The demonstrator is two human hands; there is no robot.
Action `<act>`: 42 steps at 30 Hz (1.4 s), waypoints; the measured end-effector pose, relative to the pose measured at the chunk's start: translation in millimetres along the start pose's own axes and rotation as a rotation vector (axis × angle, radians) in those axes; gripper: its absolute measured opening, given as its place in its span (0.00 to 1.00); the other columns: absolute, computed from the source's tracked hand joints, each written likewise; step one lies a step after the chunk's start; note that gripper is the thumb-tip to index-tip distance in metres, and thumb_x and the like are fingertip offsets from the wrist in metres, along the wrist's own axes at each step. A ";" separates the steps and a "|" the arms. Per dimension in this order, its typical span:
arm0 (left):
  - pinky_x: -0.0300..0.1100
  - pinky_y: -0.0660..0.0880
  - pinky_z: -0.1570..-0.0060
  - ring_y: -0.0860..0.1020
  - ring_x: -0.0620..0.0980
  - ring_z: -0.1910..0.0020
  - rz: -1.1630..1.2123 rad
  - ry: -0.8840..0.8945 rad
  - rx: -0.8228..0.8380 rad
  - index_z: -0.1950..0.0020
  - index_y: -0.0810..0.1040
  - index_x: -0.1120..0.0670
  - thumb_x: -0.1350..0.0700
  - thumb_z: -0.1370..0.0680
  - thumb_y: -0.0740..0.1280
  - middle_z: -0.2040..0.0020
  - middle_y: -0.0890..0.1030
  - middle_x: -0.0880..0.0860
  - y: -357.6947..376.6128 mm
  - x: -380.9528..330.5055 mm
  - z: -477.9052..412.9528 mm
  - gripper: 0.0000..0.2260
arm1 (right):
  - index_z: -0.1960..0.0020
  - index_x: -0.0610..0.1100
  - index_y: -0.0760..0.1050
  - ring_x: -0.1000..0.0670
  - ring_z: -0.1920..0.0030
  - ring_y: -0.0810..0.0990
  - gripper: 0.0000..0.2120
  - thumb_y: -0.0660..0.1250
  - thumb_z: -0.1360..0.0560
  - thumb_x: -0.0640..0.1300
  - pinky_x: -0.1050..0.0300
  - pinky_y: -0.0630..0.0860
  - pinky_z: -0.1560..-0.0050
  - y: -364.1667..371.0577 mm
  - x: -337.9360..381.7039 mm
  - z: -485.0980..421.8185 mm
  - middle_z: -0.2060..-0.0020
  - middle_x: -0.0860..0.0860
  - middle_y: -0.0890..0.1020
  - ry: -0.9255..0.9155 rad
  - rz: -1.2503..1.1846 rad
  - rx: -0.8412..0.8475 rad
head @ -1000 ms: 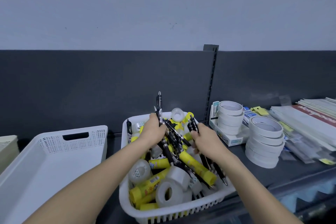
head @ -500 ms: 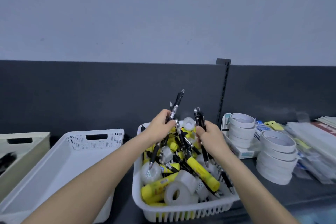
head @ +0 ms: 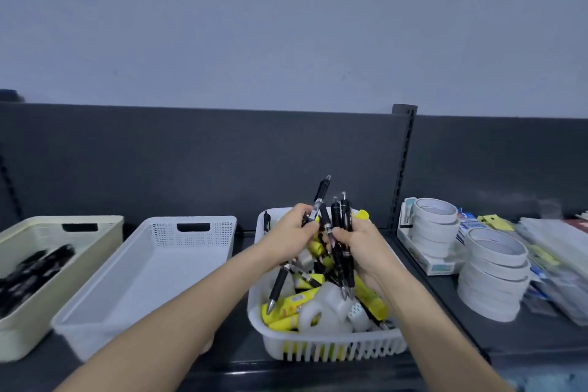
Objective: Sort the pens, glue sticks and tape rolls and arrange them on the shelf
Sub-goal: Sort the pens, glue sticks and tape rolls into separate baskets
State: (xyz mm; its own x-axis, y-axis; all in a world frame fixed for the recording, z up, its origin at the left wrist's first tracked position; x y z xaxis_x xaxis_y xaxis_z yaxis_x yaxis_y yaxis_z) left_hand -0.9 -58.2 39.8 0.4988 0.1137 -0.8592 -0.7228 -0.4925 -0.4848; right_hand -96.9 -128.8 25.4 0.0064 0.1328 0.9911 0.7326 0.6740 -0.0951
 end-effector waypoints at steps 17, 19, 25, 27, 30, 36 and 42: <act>0.34 0.60 0.82 0.62 0.43 0.82 -0.129 -0.224 -0.564 0.60 0.69 0.56 0.51 0.21 0.61 0.73 0.72 0.51 -336.3 138.3 133.2 0.11 | 0.58 0.39 0.71 0.49 0.67 0.71 0.10 0.54 0.25 0.29 0.57 0.68 0.63 285.5 42.8 -3.3 0.69 0.45 0.74 0.138 -0.265 0.407; 0.37 0.61 0.79 0.64 0.45 0.80 -0.178 -0.259 -0.526 0.60 0.69 0.56 0.54 0.21 0.61 0.71 0.73 0.51 -373.2 162.6 142.1 0.10 | 0.59 0.38 0.71 0.49 0.67 0.71 0.11 0.54 0.24 0.28 0.57 0.70 0.62 339.3 44.5 -8.2 0.69 0.44 0.74 0.169 -0.306 0.436; 0.37 0.64 0.78 0.67 0.47 0.77 -0.350 -0.328 -0.319 0.60 0.67 0.55 0.57 0.23 0.62 0.68 0.73 0.51 -424.0 236.1 128.5 0.07 | 0.60 0.39 0.70 0.49 0.71 0.74 0.10 0.55 0.24 0.29 0.61 0.73 0.75 468.9 23.7 -28.0 0.68 0.44 0.74 0.358 -0.284 0.432; 0.36 0.64 0.74 0.69 0.48 0.69 -0.434 -0.356 -0.241 0.58 0.68 0.55 0.56 0.23 0.63 0.67 0.71 0.49 -417.8 257.7 116.7 0.06 | 0.61 0.38 0.70 0.47 0.69 0.73 0.10 0.55 0.27 0.28 0.56 0.73 0.68 487.4 2.1 -35.2 0.67 0.43 0.73 0.391 -0.171 0.405; 0.36 0.67 0.68 0.73 0.50 0.59 -0.494 -0.430 -0.095 0.55 0.72 0.54 0.56 0.24 0.65 0.60 0.74 0.50 -403.7 283.6 109.3 0.04 | 0.58 0.40 0.71 0.45 0.60 0.72 0.09 0.58 0.30 0.28 0.52 0.70 0.63 489.2 -21.0 -39.8 0.60 0.40 0.73 0.351 0.155 0.383; 0.39 0.70 0.52 0.75 0.54 0.45 -0.620 -0.435 -0.046 0.39 0.72 0.59 0.57 0.24 0.66 0.43 0.77 0.56 -407.7 285.8 111.4 0.15 | 0.54 0.41 0.68 0.49 0.63 0.68 0.05 0.56 0.26 0.33 0.58 0.64 0.65 487.9 -17.0 -43.1 0.63 0.46 0.70 0.138 0.674 0.403; 0.39 0.70 0.50 0.76 0.54 0.47 -0.593 -0.291 -0.014 0.33 0.68 0.56 0.55 0.21 0.61 0.42 0.77 0.55 -395.4 260.1 107.8 0.17 | 0.39 0.36 0.71 0.42 0.38 0.72 0.15 0.56 0.24 0.38 0.52 0.70 0.39 460.1 18.3 -27.2 0.38 0.41 0.73 -0.210 1.025 0.295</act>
State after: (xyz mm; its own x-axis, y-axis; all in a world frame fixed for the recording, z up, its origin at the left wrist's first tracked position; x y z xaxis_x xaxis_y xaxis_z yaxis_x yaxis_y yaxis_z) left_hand 363.0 259.1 -9.6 0.6596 0.5965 -0.4574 -0.3583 -0.2853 -0.8889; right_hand 258.8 164.0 2.4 0.3847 0.8345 0.3945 0.2526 0.3159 -0.9145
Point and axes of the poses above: each hand's wrist, its own z-axis away from the middle knuckle, its own y-axis out of the palm, x = y × z, the point moved 7 cm from there along -z, towards the middle knuckle
